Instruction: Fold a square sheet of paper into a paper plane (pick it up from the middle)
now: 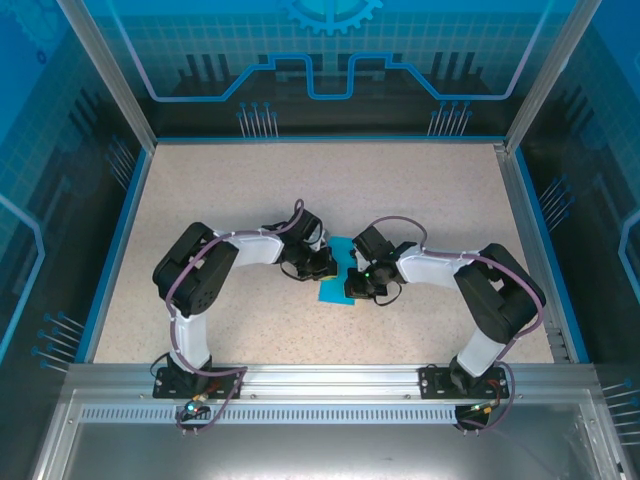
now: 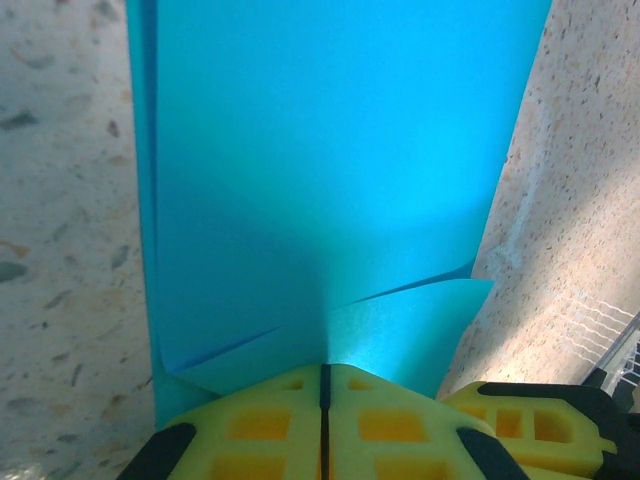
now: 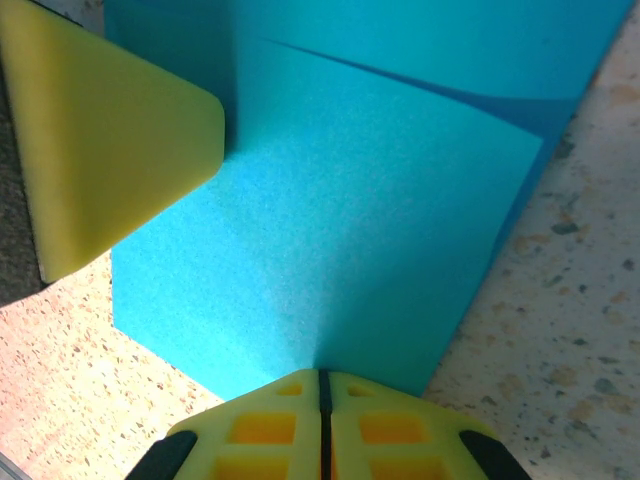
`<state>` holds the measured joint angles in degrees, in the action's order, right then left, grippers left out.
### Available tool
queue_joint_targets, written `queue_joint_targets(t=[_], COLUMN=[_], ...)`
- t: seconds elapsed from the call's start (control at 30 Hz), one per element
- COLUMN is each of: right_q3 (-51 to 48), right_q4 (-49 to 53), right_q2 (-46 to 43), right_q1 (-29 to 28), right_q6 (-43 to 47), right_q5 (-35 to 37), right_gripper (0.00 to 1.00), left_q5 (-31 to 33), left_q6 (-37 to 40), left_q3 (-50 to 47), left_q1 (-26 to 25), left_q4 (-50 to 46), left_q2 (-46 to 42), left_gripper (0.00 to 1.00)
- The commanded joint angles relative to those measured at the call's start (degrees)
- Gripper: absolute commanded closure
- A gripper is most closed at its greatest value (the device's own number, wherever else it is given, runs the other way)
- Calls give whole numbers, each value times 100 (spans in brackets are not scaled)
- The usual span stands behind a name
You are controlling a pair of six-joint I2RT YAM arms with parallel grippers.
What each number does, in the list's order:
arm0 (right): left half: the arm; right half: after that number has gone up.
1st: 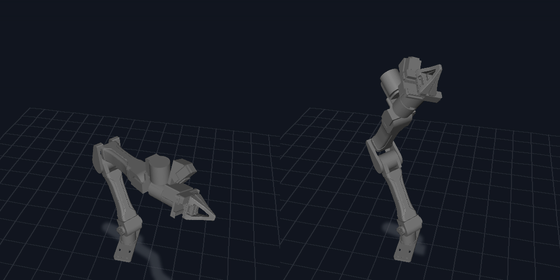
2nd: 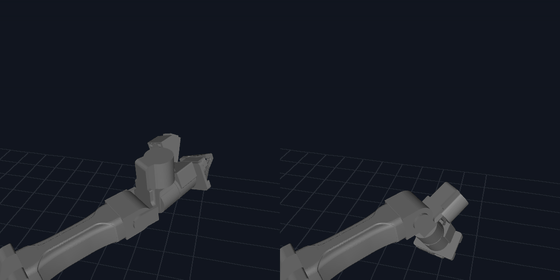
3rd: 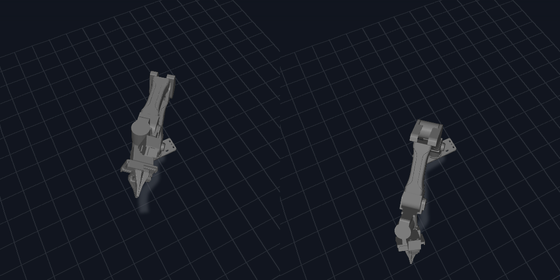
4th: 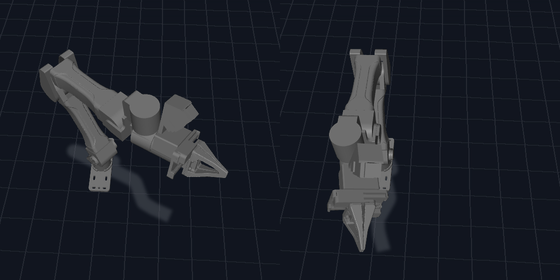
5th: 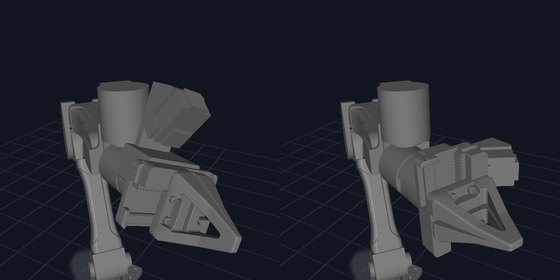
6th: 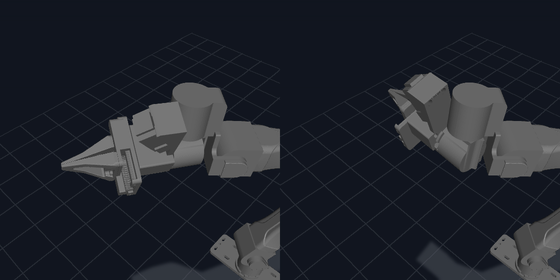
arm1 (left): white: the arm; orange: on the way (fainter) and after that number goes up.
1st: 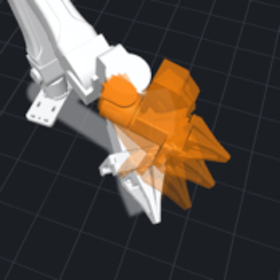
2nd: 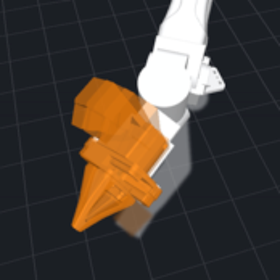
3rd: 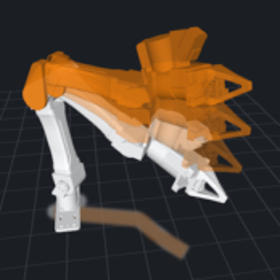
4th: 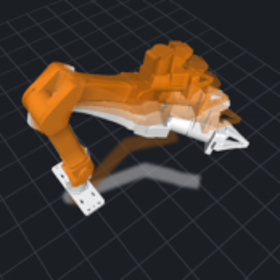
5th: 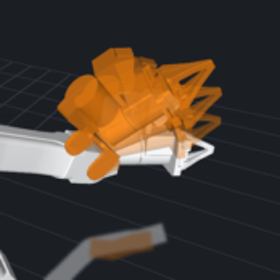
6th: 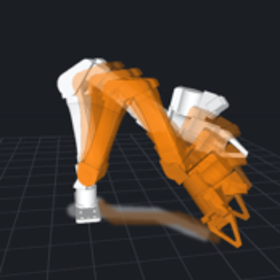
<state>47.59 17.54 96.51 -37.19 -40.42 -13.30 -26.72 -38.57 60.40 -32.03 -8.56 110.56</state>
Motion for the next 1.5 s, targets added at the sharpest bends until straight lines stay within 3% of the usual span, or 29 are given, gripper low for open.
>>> queue_joint_targets(t=[0.0,0.87,1.1,1.47], right_q3=[-404,-478,-499,-426], right_q4=[841,812,761,724], right_q2=[497,519,518,630], right_q1=[21,19,10,-26], right_q6=[92,62,61,63], right_q5=[737,793,776,722], right_gripper=[92,92,92,92], left_q5=[526,1409,2118,842], left_q6=[198,666,861,427], left_q3=[87,141,572,85], left_q1=[221,575,575,343], left_q4=[-172,-404,-953,-315], left_q2=[160,196,-69,-857], left_gripper=[91,93,93,92])
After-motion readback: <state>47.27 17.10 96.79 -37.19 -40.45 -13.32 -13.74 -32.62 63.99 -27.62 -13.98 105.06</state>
